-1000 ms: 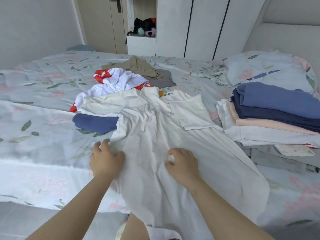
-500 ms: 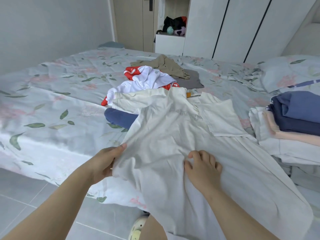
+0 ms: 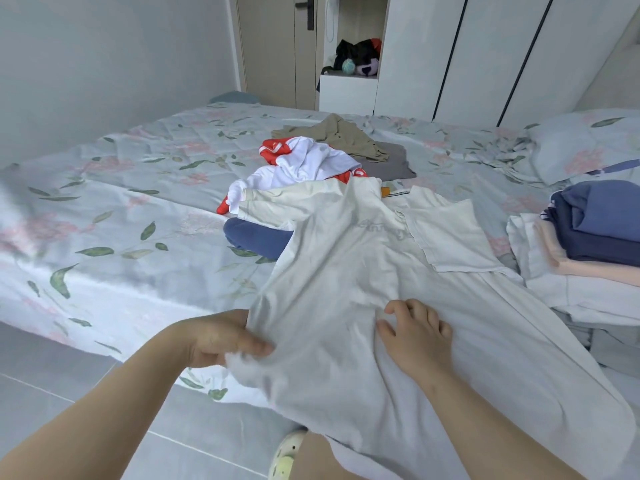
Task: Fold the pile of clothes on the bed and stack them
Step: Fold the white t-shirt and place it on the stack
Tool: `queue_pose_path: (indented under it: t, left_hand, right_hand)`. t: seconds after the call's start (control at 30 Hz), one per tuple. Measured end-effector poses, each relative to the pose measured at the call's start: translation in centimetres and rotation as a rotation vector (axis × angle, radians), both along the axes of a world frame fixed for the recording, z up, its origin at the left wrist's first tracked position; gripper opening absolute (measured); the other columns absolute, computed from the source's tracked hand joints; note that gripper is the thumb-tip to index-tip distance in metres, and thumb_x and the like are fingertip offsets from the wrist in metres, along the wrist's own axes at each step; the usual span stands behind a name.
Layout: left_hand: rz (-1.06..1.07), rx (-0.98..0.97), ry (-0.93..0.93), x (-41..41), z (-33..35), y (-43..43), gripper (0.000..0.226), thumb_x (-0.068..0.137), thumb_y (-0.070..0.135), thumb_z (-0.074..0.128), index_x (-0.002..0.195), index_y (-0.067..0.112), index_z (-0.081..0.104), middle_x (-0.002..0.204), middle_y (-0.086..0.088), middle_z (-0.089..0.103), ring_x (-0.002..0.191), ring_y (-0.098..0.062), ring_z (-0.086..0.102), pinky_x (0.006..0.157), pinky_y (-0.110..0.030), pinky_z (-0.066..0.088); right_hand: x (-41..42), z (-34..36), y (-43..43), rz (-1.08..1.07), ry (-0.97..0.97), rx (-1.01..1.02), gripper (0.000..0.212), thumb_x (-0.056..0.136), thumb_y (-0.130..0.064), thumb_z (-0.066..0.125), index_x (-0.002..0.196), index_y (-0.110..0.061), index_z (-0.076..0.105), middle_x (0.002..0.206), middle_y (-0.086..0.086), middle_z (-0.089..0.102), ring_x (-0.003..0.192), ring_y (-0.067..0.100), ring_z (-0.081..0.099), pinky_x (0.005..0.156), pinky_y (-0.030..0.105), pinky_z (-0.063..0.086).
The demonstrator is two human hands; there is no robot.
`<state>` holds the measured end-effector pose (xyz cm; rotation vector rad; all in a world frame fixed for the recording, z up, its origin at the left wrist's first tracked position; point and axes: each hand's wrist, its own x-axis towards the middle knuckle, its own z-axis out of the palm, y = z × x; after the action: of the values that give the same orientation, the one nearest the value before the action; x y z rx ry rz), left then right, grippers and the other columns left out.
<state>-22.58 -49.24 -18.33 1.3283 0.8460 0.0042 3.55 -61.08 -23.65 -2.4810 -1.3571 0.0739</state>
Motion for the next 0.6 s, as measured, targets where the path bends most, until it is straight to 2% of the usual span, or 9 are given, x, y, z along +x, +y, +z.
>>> queue_pose_path:
  t: [0.1,0.13,0.2,0.23,0.27,0.37,0.47,0.53,0.6]
  left_hand:
    - [0.118,-0.038,-0.021,-0.8,0.6,0.6,0.084,0.022,0.035,0.098,0.097,0.006,0.074,0.103,-0.016,0.071,0.088,-0.026,0.071,0.068,-0.031,0.057]
    - [0.121,-0.004,0.039,-0.9,1.0,0.6,0.077,0.03,0.036,0.097,0.097,0.006,0.074,0.101,-0.014,0.072,0.086,-0.024,0.071,0.065,-0.027,0.056]
    - [0.007,0.138,0.345,-1.1,0.8,0.8,0.054,0.066,0.036,0.084,0.108,0.009,0.063,0.1,-0.006,0.069,0.088,-0.018,0.069,0.063,-0.022,0.054]
    - [-0.05,0.179,0.498,-1.2,0.4,1.0,0.044,0.078,0.036,0.075,0.112,0.013,0.061,0.101,-0.002,0.068,0.091,-0.017,0.068,0.063,-0.022,0.054]
    - [-0.079,0.184,0.573,-1.3,-0.1,1.3,0.039,0.081,0.041,0.071,0.111,0.016,0.062,0.103,-0.001,0.069,0.092,-0.017,0.068,0.063,-0.024,0.054]
    - [0.084,0.187,0.502,-0.3,-0.6,2.3,0.049,0.072,0.054,0.071,0.098,0.012,0.069,0.086,-0.003,0.073,0.074,-0.018,0.07,0.061,-0.026,0.054]
    - [0.376,0.408,0.436,1.9,-0.7,3.2,0.034,0.087,0.039,0.063,0.077,0.006,0.061,0.066,-0.007,0.066,0.058,-0.022,0.063,0.061,-0.028,0.055]
    - [0.441,0.595,0.457,3.4,-1.1,4.1,0.029,0.089,0.035,0.057,0.074,0.01,0.053,0.065,-0.007,0.06,0.055,-0.024,0.056,0.064,-0.031,0.054]
    - [0.467,0.684,0.449,5.1,-1.4,4.9,0.024,0.088,0.038,0.056,0.081,0.016,0.051,0.072,-0.003,0.057,0.06,-0.025,0.055,0.062,-0.031,0.05]
  right_hand:
    - [0.0,0.1,0.0,0.005,0.014,-0.009,0.028,0.094,-0.046,0.04,0.12,-0.038,0.045,0.125,-0.011,0.043,0.126,0.012,0.032,0.1,0.031,0.021]
    - [0.0,0.1,0.0,0.005,0.02,-0.011,0.028,0.094,-0.045,0.04,0.121,-0.038,0.044,0.125,-0.011,0.043,0.126,0.013,0.032,0.101,0.031,0.021]
    - [0.0,0.1,-0.1,0.002,0.018,-0.019,0.029,0.094,-0.045,0.04,0.121,-0.038,0.044,0.125,-0.011,0.042,0.126,0.012,0.032,0.1,0.031,0.021]
    - [0.0,0.1,-0.1,-0.001,0.01,-0.024,0.029,0.094,-0.046,0.04,0.122,-0.038,0.044,0.125,-0.011,0.042,0.126,0.012,0.032,0.1,0.031,0.022]
    - [-0.1,0.1,-0.1,-0.003,0.0,-0.026,0.029,0.094,-0.046,0.039,0.122,-0.038,0.043,0.125,-0.012,0.042,0.125,0.012,0.033,0.1,0.031,0.022]
    - [-0.2,0.1,0.0,-0.014,-0.021,-0.031,0.03,0.094,-0.047,0.04,0.122,-0.038,0.044,0.124,-0.012,0.042,0.125,0.012,0.033,0.099,0.031,0.023]
    - [-0.5,0.3,0.4,-0.034,-0.035,-0.033,0.03,0.093,-0.044,0.042,0.122,-0.035,0.045,0.125,-0.009,0.042,0.124,0.014,0.034,0.097,0.032,0.024]
    - [-0.8,0.3,1.1,-0.031,-0.057,-0.022,0.034,0.094,-0.041,0.042,0.126,-0.032,0.044,0.133,-0.008,0.04,0.128,0.015,0.032,0.098,0.032,0.022]
    - [-1.1,0.3,2.0,0.006,-0.059,-0.011,0.041,0.095,-0.04,0.04,0.135,-0.03,0.039,0.146,-0.006,0.031,0.136,0.015,0.026,0.103,0.032,0.019]
